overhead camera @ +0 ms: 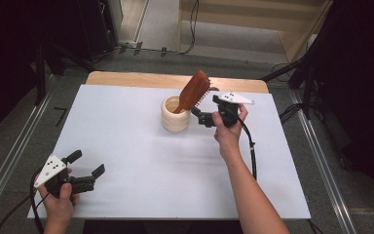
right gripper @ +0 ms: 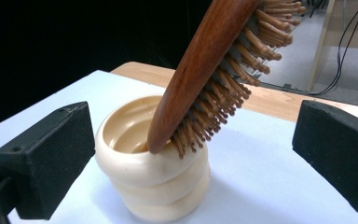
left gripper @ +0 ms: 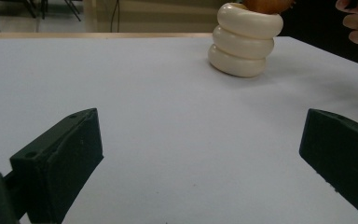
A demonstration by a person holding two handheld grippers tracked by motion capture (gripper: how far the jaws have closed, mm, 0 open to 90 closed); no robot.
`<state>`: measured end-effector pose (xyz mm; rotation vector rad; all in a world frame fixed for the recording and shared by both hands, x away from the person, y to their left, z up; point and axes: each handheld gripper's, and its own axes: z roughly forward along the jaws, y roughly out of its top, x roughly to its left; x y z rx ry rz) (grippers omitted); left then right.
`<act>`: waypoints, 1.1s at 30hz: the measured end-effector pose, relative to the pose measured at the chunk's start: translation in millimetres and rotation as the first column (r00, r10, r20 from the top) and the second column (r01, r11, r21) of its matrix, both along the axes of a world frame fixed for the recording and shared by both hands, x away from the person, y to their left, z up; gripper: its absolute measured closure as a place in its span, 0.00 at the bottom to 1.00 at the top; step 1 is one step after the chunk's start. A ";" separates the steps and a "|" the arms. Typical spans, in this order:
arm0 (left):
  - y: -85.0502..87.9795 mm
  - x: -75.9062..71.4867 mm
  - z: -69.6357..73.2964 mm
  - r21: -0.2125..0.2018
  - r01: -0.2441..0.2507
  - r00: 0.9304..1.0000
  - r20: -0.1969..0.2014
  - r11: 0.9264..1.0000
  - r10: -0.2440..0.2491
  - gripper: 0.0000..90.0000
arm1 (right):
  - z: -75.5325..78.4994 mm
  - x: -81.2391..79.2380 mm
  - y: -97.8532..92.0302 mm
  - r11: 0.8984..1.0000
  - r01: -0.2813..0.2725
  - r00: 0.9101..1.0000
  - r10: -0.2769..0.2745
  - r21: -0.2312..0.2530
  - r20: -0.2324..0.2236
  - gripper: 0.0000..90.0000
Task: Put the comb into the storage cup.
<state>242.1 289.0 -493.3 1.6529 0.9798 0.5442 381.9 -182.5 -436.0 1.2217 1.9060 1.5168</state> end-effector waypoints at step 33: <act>-0.8 -0.4 0.0 0.009 0.002 1.000 0.001 1.000 -0.002 0.00 | -6.9 -59.8 -38.8 0.996 -0.019 0.998 0.024 -0.090 0.055 0.00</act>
